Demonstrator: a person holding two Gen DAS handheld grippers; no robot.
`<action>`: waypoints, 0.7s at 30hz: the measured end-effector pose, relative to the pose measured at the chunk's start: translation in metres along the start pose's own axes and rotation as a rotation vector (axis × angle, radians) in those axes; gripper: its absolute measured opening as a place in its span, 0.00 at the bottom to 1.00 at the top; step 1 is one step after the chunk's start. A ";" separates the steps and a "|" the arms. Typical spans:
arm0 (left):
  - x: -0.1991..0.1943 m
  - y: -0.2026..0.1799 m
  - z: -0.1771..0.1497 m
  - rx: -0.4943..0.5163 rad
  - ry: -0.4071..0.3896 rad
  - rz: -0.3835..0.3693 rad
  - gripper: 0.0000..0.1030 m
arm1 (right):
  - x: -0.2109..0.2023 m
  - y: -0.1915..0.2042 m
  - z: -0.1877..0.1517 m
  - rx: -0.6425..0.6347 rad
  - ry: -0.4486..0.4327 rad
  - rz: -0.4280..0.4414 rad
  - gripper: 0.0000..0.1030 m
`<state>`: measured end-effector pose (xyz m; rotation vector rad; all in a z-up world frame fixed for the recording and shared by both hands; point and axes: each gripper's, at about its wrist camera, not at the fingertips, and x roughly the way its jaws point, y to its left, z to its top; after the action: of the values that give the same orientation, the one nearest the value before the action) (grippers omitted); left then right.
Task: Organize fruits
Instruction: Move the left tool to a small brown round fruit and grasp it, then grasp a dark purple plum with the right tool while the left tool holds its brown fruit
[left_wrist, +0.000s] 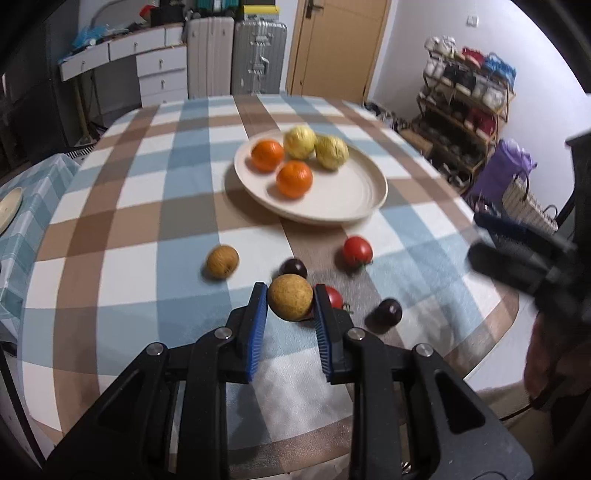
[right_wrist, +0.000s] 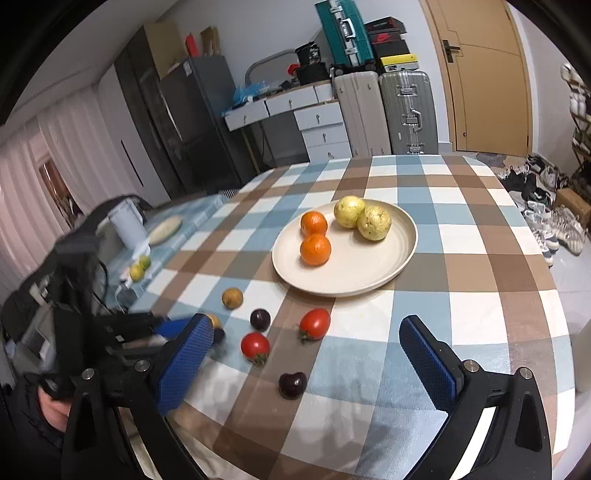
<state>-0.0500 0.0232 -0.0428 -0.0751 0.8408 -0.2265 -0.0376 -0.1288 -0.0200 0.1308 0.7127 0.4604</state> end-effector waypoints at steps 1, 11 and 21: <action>-0.006 0.002 0.001 -0.011 -0.025 0.001 0.21 | 0.002 0.002 -0.002 -0.012 0.010 -0.006 1.00; -0.053 0.030 0.013 -0.106 -0.166 -0.039 0.21 | 0.030 0.021 -0.029 -0.116 0.158 -0.040 1.00; -0.068 0.036 0.014 -0.139 -0.186 -0.096 0.21 | 0.056 0.033 -0.046 -0.178 0.256 -0.027 0.88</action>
<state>-0.0772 0.0736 0.0103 -0.2638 0.6678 -0.2471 -0.0431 -0.0764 -0.0794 -0.1070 0.9185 0.5181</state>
